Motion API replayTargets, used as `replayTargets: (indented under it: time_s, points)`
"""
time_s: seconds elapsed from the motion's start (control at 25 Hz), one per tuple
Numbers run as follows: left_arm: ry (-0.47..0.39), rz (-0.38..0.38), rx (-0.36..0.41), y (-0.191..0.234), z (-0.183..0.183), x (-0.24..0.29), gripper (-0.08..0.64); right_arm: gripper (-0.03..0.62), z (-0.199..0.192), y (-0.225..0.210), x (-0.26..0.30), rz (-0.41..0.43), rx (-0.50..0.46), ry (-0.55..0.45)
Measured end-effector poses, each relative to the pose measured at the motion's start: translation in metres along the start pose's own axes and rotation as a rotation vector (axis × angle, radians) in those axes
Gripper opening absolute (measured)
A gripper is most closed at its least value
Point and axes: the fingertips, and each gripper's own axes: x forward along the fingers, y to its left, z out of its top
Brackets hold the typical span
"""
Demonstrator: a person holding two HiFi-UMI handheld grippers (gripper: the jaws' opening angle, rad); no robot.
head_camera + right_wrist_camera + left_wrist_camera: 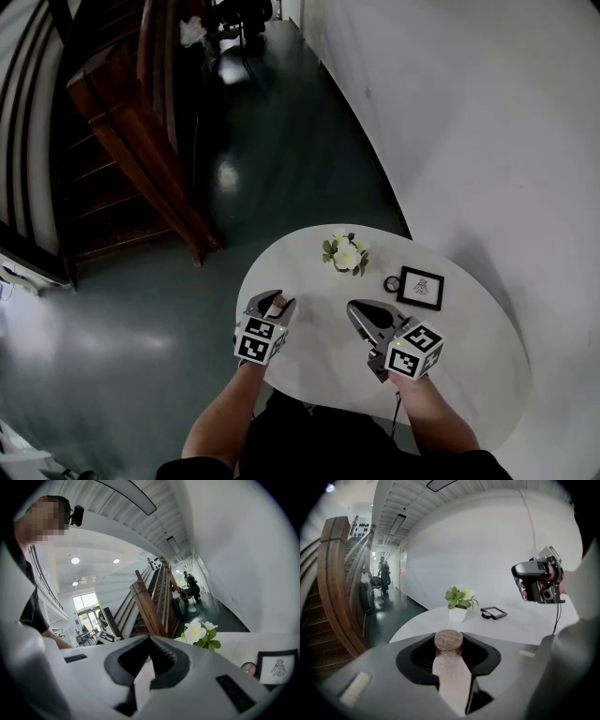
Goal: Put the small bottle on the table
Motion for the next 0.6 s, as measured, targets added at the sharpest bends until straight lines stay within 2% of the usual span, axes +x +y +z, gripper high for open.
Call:
replayTargets:
  time_s: [0.6]
  points:
    - [0.031, 0.023, 0.028, -0.009, -0.015, 0.0, 0.156, 0.011, -0.011, 0.005, -0.025, -0.016, -0.038, 0.03]
